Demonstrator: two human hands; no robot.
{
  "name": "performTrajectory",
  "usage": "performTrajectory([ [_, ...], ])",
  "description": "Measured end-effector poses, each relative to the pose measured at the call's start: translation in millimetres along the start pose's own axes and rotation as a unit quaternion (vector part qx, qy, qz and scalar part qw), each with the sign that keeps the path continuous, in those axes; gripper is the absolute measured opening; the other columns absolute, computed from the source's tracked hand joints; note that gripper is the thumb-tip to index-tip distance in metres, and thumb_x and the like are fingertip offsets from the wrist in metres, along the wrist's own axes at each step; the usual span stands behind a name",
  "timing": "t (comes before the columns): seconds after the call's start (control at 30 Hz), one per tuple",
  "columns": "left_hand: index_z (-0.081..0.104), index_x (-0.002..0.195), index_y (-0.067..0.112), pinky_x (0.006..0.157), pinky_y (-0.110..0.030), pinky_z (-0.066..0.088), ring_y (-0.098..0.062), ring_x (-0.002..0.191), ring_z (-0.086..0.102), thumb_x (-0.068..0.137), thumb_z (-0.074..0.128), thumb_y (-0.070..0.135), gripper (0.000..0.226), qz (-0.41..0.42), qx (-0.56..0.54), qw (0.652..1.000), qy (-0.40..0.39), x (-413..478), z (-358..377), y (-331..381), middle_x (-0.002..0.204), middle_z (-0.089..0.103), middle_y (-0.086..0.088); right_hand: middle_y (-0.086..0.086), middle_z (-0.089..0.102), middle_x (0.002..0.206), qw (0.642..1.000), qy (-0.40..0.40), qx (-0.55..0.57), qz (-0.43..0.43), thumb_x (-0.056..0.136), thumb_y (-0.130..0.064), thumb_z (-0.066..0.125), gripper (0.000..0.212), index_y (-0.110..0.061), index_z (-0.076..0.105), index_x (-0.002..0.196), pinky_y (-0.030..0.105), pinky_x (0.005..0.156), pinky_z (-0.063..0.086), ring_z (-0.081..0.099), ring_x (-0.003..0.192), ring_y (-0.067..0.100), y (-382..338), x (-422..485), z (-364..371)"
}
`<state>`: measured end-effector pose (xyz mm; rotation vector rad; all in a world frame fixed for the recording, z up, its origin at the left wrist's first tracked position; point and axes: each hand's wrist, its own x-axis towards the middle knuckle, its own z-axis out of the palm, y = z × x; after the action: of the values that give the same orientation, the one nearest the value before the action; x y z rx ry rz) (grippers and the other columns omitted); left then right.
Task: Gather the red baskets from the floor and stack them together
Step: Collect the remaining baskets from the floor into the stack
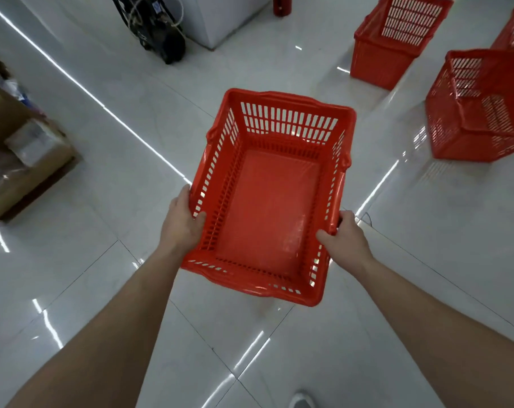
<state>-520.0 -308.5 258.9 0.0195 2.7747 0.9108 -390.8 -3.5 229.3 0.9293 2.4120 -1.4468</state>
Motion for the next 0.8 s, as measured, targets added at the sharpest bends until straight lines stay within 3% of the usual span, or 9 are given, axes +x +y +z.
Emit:
performTrajectory([
  [0.07,0.032,0.147,0.023,0.097,-0.052,0.047,-0.029,0.121,0.055,0.087,0.065,0.036,0.069,-0.014,0.059,0.998,-0.025,-6,5,-4,0.140,0.052,-0.007,-0.005,0.067,0.107,0.999,-0.028,-0.024,0.011,0.085,-0.035,0.069,0.043,-0.019,0.047,0.118,0.030,0.069,0.047,0.065,0.089,0.015,-3,4,1],
  [0.13,0.025,0.154,0.022,0.100,-0.046,0.043,-0.029,0.128,0.049,0.086,0.065,0.042,0.081,-0.002,0.090,0.995,-0.041,-19,14,1,0.148,0.045,-0.008,-0.004,0.061,0.126,0.996,-0.041,-0.078,0.005,0.085,-0.045,0.069,0.058,-0.017,0.048,0.131,0.032,0.081,0.044,0.061,0.105,0.017,-1,5,-8],
  [0.27,0.029,0.154,0.018,0.106,-0.042,0.038,-0.026,0.135,0.043,0.085,0.063,0.052,0.084,0.021,0.113,0.989,-0.093,-41,44,40,0.153,0.041,-0.008,0.002,0.047,0.148,0.968,-0.002,-0.248,-0.027,0.081,-0.057,0.068,0.083,-0.017,0.040,0.148,0.041,0.093,0.045,0.050,0.129,0.027,15,8,-61],
  [0.43,0.032,0.152,0.017,0.106,-0.045,0.040,-0.027,0.136,0.041,0.083,0.058,0.061,0.086,0.087,0.187,0.969,-0.136,-63,96,130,0.152,0.040,-0.006,0.011,0.044,0.148,0.933,0.041,-0.356,0.010,0.080,-0.062,0.067,0.088,-0.015,0.038,0.148,0.045,0.097,0.043,0.045,0.130,0.034,64,12,-165],
  [0.8,0.033,0.150,0.019,0.101,-0.045,0.043,-0.029,0.133,0.043,0.082,0.055,0.062,0.084,0.254,0.307,0.895,-0.202,-155,294,409,0.152,0.039,-0.005,0.011,0.049,0.141,0.913,0.121,-0.367,0.128,0.076,-0.068,0.064,0.092,-0.015,0.037,0.146,0.043,0.094,0.043,0.049,0.123,0.034,258,-59,-464],
])
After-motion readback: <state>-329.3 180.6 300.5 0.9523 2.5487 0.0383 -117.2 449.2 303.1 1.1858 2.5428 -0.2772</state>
